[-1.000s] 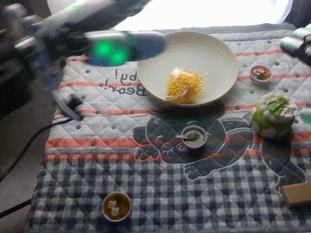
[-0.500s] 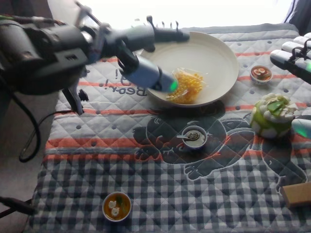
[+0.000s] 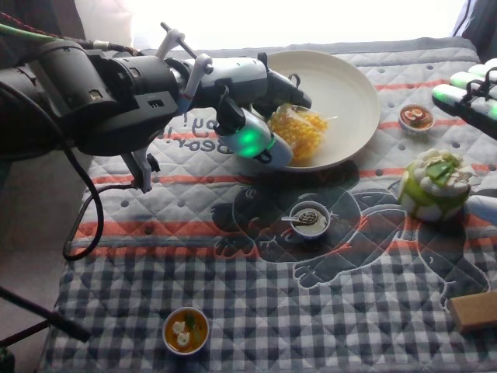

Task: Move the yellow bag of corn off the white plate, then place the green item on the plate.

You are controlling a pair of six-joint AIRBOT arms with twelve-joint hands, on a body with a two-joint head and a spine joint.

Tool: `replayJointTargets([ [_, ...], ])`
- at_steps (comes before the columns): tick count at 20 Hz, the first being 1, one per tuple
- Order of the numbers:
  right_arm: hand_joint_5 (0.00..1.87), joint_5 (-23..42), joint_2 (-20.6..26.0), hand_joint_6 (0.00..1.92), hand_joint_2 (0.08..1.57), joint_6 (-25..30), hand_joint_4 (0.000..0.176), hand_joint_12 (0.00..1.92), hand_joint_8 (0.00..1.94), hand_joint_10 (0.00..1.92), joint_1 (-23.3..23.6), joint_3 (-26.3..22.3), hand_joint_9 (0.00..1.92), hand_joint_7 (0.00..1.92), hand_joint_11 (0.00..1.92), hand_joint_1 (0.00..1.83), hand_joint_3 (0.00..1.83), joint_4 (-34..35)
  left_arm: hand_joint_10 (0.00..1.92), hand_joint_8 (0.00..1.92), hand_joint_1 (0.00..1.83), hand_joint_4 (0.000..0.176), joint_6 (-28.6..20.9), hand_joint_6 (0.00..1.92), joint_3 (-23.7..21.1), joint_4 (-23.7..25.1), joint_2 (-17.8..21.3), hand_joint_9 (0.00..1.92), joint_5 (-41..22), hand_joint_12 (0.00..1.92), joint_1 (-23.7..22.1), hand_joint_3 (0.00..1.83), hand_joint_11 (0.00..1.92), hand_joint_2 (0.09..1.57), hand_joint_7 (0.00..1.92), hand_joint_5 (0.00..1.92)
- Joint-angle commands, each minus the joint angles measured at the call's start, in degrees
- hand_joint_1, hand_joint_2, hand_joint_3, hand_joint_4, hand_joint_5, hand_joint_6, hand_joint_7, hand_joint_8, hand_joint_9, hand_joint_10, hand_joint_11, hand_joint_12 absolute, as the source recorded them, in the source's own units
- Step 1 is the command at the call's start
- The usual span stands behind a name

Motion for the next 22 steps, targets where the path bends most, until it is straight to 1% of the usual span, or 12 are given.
replayJointTargets([
  [1,0.0,6.76,-0.08,0.0,1.34,0.23,0.0,0.01,0.0,0.0,0.25,0.4,0.0,0.0,0.03,0.38,0.0,0.19,1.77,1.56,1.04,0.0,-0.13,1.2,0.84,-1.09,-1.12,0.43,-5.05,1.91,-0.03,0.02,0.44,1.2,0.36,0.7],
  [3,0.0,6.76,-0.13,0.0,1.35,0.29,0.0,0.03,0.0,0.0,0.21,0.45,0.0,0.0,0.04,0.4,0.0,0.19,1.92,1.78,1.05,0.0,-0.09,1.54,2.53,-2.97,-2.48,0.41,-5.09,1.92,0.36,0.02,0.53,1.34,0.5,0.56],
  [5,0.0,6.76,-0.14,0.0,1.36,0.31,0.0,0.15,0.0,0.0,0.21,0.48,0.0,0.0,0.0,0.42,0.0,0.2,1.92,1.76,0.98,0.0,-0.07,1.57,3.91,-5.25,-3.31,0.31,-5.1,1.92,0.56,0.0,0.45,1.32,0.25,0.6],
  [6,0.0,6.76,-0.14,0.0,1.36,0.34,0.0,0.15,0.0,0.0,0.2,0.49,0.0,0.0,0.0,0.43,0.0,0.2,1.92,1.89,1.12,0.0,-0.07,1.84,4.11,-5.74,-3.36,0.48,-5.26,1.92,0.56,0.0,0.66,1.18,0.33,0.38],
  [8,0.0,6.76,-0.14,0.0,1.37,0.54,0.0,0.15,0.0,0.0,0.01,0.5,0.0,0.0,0.0,0.4,0.0,0.23,1.92,1.92,1.2,0.0,-0.1,1.92,3.87,-6.52,-2.66,0.78,-6.32,1.92,0.46,0.0,0.97,1.09,0.6,0.52],
  [10,0.0,6.76,-0.14,0.0,1.37,0.63,0.0,0.19,0.0,0.0,-0.09,0.49,0.0,0.0,0.0,0.41,0.0,0.34,1.92,1.92,1.2,0.0,-0.14,1.92,1.77,-8.57,0.34,0.76,-8.94,1.92,0.06,0.0,0.93,1.13,0.6,0.5],
  [13,0.0,6.77,-0.14,0.0,1.37,1.08,0.0,0.24,0.0,0.0,-0.27,0.44,0.0,0.0,0.0,0.41,0.0,0.42,1.92,1.92,1.21,0.0,-0.95,1.92,-5.84,-10.12,8.83,0.75,-16.75,1.92,-0.5,0.0,0.89,1.14,0.6,0.55],
  [14,0.0,6.77,-0.14,0.0,1.38,1.19,0.0,0.15,0.0,0.0,-0.34,0.41,0.0,0.0,0.0,0.42,0.0,0.43,1.92,1.92,1.1,0.0,-1.57,1.59,-8.96,-10.12,12.04,0.75,-19.49,1.92,-0.4,0.03,0.87,1.24,0.61,0.65],
  [15,0.0,6.77,-0.14,0.0,1.38,1.35,0.0,0.08,0.0,0.0,-0.38,0.4,0.0,0.0,0.0,0.39,0.0,0.44,1.92,1.92,1.06,0.0,-2.17,1.53,-12.61,-10.09,15.87,0.74,-22.88,1.92,0.75,0.03,0.85,1.26,0.62,0.67],
  [17,0.0,6.77,-0.14,0.0,1.38,1.67,0.003,0.51,0.0,0.0,-0.42,0.33,0.0,0.0,0.0,0.38,0.0,0.44,1.92,1.92,1.06,0.0,-2.48,1.52,-19.97,-10.08,22.42,0.69,-29.84,1.92,4.71,0.04,0.78,1.26,0.59,0.67],
  [19,0.0,6.77,-0.14,0.0,1.39,1.75,0.018,0.13,0.0,0.0,-0.44,0.22,0.0,0.0,0.0,0.4,0.0,0.44,1.92,1.92,1.25,0.0,-2.97,1.91,-25.97,-10.08,27.48,0.8,-35.33,1.92,9.8,0.0,0.91,1.12,0.65,0.5],
  [22,0.0,6.76,-0.12,0.0,1.39,2.31,0.031,0.0,0.0,0.0,-0.44,0.19,0.0,0.0,0.0,0.36,0.0,0.44,1.9,1.67,1.1,0.0,-3.83,1.59,-30.65,-10.13,30.55,0.6,-37.64,1.92,16.38,0.08,0.67,1.29,0.66,0.54],
])
